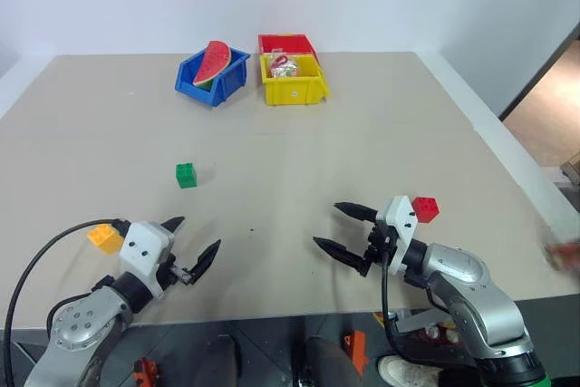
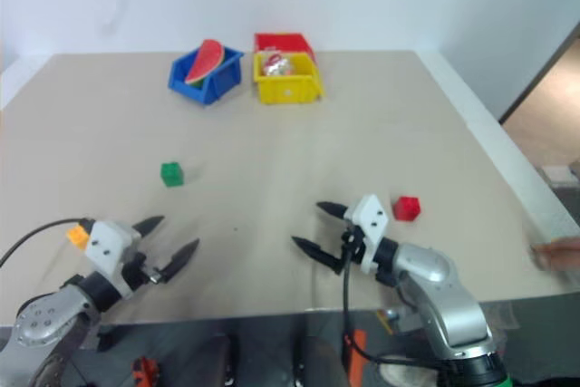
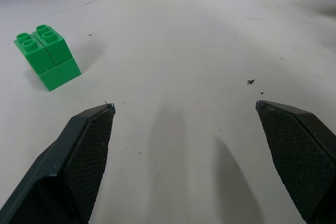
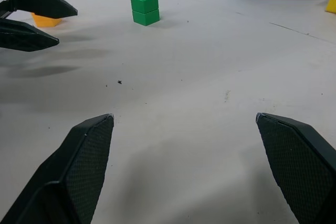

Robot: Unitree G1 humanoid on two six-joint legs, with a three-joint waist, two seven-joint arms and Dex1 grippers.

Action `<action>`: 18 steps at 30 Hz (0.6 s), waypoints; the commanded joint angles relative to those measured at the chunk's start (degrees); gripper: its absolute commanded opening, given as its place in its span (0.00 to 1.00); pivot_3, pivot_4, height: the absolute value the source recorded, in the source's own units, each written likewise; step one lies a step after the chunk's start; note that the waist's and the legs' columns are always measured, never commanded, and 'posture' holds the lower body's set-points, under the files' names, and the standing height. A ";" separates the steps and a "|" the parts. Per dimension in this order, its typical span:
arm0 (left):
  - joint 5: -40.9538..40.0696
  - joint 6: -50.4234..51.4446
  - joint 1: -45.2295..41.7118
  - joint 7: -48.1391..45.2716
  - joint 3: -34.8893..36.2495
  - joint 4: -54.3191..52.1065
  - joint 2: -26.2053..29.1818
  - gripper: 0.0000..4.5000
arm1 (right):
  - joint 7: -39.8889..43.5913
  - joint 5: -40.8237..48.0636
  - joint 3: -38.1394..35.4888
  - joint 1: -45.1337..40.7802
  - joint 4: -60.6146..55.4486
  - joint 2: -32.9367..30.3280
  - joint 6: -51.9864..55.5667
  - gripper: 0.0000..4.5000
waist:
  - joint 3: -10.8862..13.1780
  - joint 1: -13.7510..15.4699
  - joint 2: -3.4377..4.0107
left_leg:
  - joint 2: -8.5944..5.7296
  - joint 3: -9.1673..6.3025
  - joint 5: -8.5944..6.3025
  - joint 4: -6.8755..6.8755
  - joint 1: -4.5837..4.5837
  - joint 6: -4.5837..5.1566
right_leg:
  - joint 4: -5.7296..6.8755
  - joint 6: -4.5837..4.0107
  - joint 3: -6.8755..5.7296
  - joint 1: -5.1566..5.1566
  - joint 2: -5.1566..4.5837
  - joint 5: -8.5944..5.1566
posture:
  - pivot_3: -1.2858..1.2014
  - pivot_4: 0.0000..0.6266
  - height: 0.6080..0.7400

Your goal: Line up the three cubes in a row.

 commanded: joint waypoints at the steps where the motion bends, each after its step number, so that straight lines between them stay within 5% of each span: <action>1: -0.41 -1.58 -1.42 -0.38 0.20 -0.32 0.02 0.99 | -0.79 0.66 -1.01 -0.03 -2.17 -0.08 0.41 1.00 | 0.00 0.00 0.00 | 0.00 0.00 0.00 0.00 0.00 0.00 | 0.00 0.00 0.00 0.00 0.00 0.00 | 0.52 0.24 1.00; 18: -3.68 -5.71 -1.50 -0.88 5.87 2.93 -1.77 0.99 | -3.37 1.96 -3.05 -0.49 -2.54 -0.06 2.13 1.00 | -0.03 0.08 -0.02 | 0.08 0.23 0.00 0.02 0.10 0.03 | 0.01 0.02 0.21 -0.01 0.07 0.11 | 0.52 0.24 1.00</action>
